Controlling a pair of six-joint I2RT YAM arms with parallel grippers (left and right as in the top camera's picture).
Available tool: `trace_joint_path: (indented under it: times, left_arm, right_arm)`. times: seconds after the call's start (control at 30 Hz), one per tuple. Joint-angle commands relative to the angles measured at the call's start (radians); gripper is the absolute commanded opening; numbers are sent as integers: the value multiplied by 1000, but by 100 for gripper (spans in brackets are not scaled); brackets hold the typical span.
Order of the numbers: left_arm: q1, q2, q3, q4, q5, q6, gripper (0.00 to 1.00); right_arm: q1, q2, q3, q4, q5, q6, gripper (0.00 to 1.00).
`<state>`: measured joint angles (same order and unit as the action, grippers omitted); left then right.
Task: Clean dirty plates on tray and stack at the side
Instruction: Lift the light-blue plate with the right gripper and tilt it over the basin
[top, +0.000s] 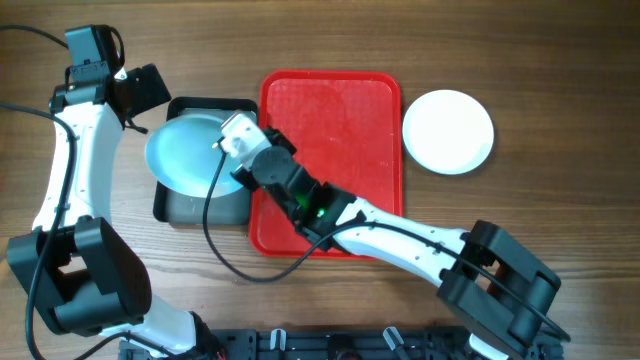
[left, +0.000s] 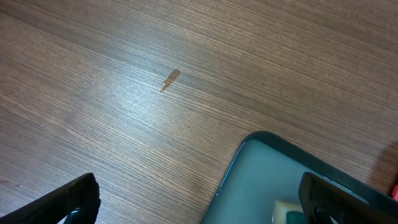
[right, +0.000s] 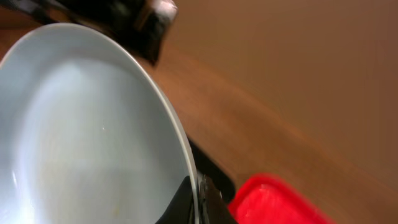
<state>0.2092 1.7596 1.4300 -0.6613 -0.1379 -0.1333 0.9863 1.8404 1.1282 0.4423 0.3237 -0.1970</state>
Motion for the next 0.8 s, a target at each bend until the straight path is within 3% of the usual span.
trace_joint_path:
  times: [0.0,0.43,0.77]
  left_arm:
    - [4,-3,8,3,-10,-9,100]
    - [4,-3,8,3,-10,-9,100]
    - [4,-3,8,3,-10,-9,100]
  right_arm:
    - [15,15,14,74,19,-214,4]
    - [16,15,14,144,-117,-588,4]
    - [16,15,14,200,-116,-589,4]
